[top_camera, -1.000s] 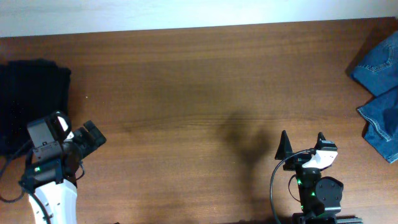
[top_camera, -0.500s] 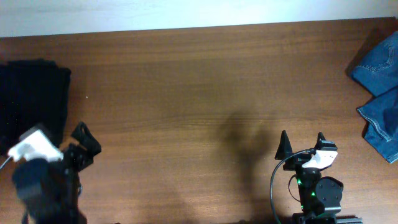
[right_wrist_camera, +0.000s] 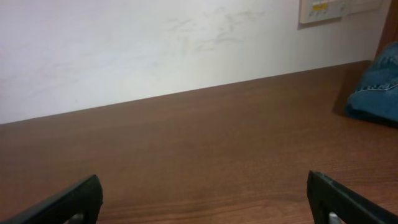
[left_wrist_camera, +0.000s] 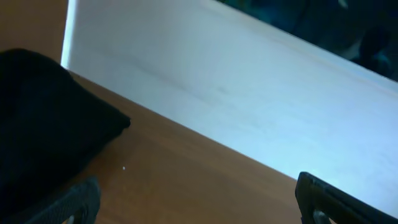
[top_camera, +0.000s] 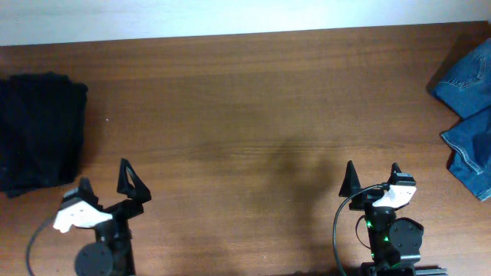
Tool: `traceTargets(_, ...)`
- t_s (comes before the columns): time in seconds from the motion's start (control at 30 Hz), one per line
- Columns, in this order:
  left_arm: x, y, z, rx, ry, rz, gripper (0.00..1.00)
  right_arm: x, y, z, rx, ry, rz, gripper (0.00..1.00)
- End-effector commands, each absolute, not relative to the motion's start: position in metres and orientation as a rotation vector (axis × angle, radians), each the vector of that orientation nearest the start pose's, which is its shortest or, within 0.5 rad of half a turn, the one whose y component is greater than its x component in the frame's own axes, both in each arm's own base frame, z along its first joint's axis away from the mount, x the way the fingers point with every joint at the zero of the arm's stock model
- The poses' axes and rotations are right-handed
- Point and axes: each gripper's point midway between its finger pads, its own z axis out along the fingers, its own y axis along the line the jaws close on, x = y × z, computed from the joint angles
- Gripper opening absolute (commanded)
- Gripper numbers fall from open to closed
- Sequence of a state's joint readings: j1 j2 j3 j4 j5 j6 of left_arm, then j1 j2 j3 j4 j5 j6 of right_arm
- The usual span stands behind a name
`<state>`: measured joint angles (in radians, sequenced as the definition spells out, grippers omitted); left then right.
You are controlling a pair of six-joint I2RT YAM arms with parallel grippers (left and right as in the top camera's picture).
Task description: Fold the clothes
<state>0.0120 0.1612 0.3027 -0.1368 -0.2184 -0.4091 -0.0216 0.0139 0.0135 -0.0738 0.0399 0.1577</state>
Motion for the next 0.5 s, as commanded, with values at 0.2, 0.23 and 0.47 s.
traceTargets(0.2, 0.225, 0.048, 0.232, -0.531, 1.422, -0.116, 1.0, 0.246, -0.011, 0.156, 0.18, 1.639, 0.082, 0.99)
traceTargets(0.23, 0.225, 0.048, 0.229, -0.532, 1.428, -0.115, 1.0, 0.246, -0.011, 0.156, 0.18, 1.639, 0.082, 0.99)
traceTargets(0.47, 0.226, 0.048, 0.212, -0.541, 1.493, -0.097, 1.0, 0.246, -0.011, 0.156, 0.18, 1.639, 0.082, 0.99)
